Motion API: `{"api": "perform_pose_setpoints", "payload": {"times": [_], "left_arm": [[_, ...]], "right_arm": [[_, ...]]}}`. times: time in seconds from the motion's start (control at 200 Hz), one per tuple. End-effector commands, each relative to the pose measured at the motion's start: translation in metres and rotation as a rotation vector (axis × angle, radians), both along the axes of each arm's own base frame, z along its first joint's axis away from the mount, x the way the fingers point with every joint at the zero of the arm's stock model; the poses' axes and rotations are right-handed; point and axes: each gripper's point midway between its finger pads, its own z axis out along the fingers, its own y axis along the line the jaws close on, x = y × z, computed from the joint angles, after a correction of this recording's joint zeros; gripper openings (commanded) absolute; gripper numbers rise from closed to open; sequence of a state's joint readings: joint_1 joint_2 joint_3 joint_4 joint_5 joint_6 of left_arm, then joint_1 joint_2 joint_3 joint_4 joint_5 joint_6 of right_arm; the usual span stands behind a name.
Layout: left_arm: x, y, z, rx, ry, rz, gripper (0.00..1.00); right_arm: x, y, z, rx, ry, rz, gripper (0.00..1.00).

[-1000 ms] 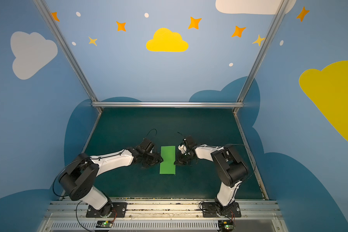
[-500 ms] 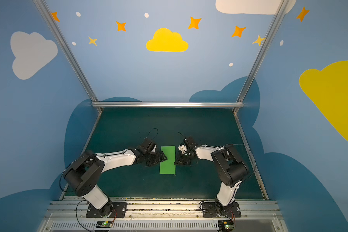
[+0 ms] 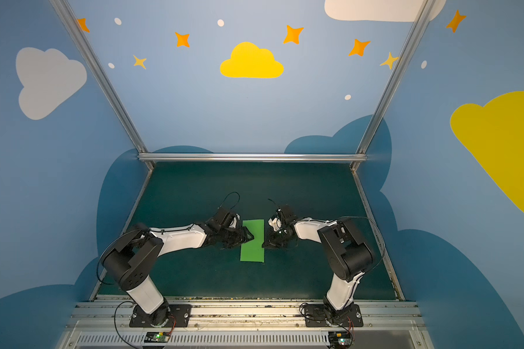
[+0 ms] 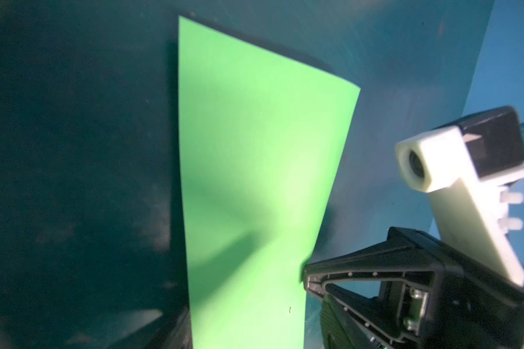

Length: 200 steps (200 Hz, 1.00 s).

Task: Fold a paper plane with a square sheet of paper (fold left side to right side)

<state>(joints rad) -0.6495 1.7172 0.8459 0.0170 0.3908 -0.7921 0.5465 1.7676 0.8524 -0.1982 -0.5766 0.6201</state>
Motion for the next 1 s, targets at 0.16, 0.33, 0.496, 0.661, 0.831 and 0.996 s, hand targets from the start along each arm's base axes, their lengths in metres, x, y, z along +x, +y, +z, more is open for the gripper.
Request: {"api": "perform_pose_setpoints", "payload": {"times": [0.16,0.33,0.496,0.661,0.831,0.996], "left_arm": [[-0.014,0.021,-0.027,0.094,0.051,-0.031,0.5],[-0.015,0.022,-0.027,0.092,0.047,-0.039,0.31],[-0.014,0.021,-0.021,0.083,0.042,-0.049,0.18],[-0.015,0.02,-0.017,0.089,0.058,-0.057,0.04],[-0.02,0.024,-0.013,0.119,0.11,-0.046,0.04],[-0.024,0.024,-0.009,0.138,0.164,-0.043,0.04]], "right_arm": [[-0.016,-0.024,-0.039,-0.139,0.055,-0.013,0.0],[-0.016,-0.023,-0.039,-0.14,0.057,-0.012,0.0],[-0.014,-0.022,-0.037,-0.138,0.054,-0.009,0.0],[-0.006,-0.017,-0.025,-0.123,0.038,0.009,0.0],[0.008,-0.002,0.009,-0.074,-0.033,0.06,0.0],[0.004,0.003,0.05,-0.076,-0.153,0.126,0.04]]}}
